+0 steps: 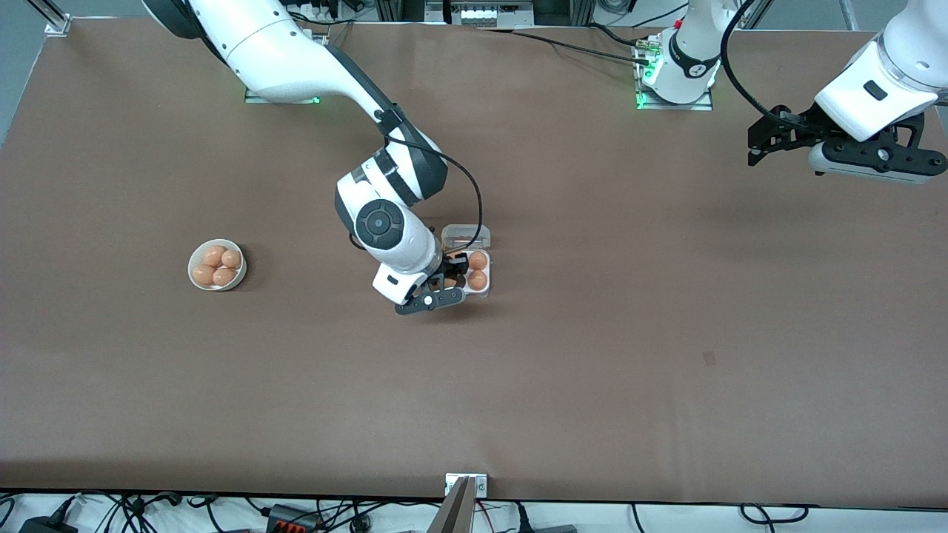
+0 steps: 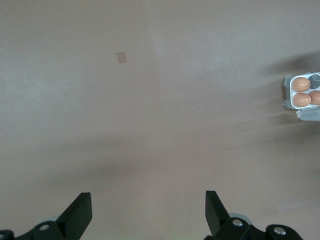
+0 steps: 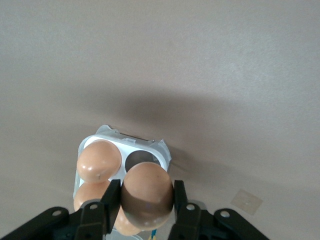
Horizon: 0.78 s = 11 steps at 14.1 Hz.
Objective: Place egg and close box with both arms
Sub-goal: 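Lower the egg into the empty slot and open the right gripper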
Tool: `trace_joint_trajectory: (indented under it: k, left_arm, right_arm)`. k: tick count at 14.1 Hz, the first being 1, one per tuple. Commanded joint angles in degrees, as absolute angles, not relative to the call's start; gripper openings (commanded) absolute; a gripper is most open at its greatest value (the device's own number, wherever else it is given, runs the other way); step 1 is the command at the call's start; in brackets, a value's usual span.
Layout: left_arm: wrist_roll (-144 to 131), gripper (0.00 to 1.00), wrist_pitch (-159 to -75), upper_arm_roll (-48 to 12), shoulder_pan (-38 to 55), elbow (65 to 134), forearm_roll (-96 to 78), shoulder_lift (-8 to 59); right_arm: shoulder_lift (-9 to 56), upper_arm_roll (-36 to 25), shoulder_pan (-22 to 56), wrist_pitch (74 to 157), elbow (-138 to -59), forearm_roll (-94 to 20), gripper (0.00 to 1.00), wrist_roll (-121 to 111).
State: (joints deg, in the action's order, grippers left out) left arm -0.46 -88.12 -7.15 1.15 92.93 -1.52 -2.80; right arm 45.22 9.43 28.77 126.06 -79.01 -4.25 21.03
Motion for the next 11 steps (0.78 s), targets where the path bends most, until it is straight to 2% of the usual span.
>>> trace_joint_trajectory:
  k: [1, 8, 9, 10, 11]
  left_arm:
    - [0.7, 1.00, -86.7, -7.1, 0.9, 91.0, -2.2, -1.9]
    - [0.7, 1.00, -86.7, -7.1, 1.0, 91.0, -2.2, -1.9]
    - [0.7, 1.00, -86.7, -7.1, 1.0, 91.0, -2.2, -1.9]
    - [0.7, 1.00, -86.7, -7.1, 0.9, 91.0, -2.1, -1.9]
    - [0.7, 1.00, -86.7, -7.1, 0.9, 91.0, -2.2, -1.9]
  right_arm:
    - [46.8, 9.1, 29.6, 125.6, -77.4, -5.1, 0.18, 21.7]
    - [48.5, 9.1, 30.2, 127.4, -77.3, -5.1, 0.19, 21.9]
    - [48.5, 9.1, 30.2, 127.4, -77.3, -5.1, 0.36, 21.8]
    - [48.4, 9.1, 30.2, 127.4, -77.3, -5.2, 0.98, 22.7]
    - [48.3, 9.1, 30.1, 127.4, -77.3, -5.2, 1.00, 24.6]
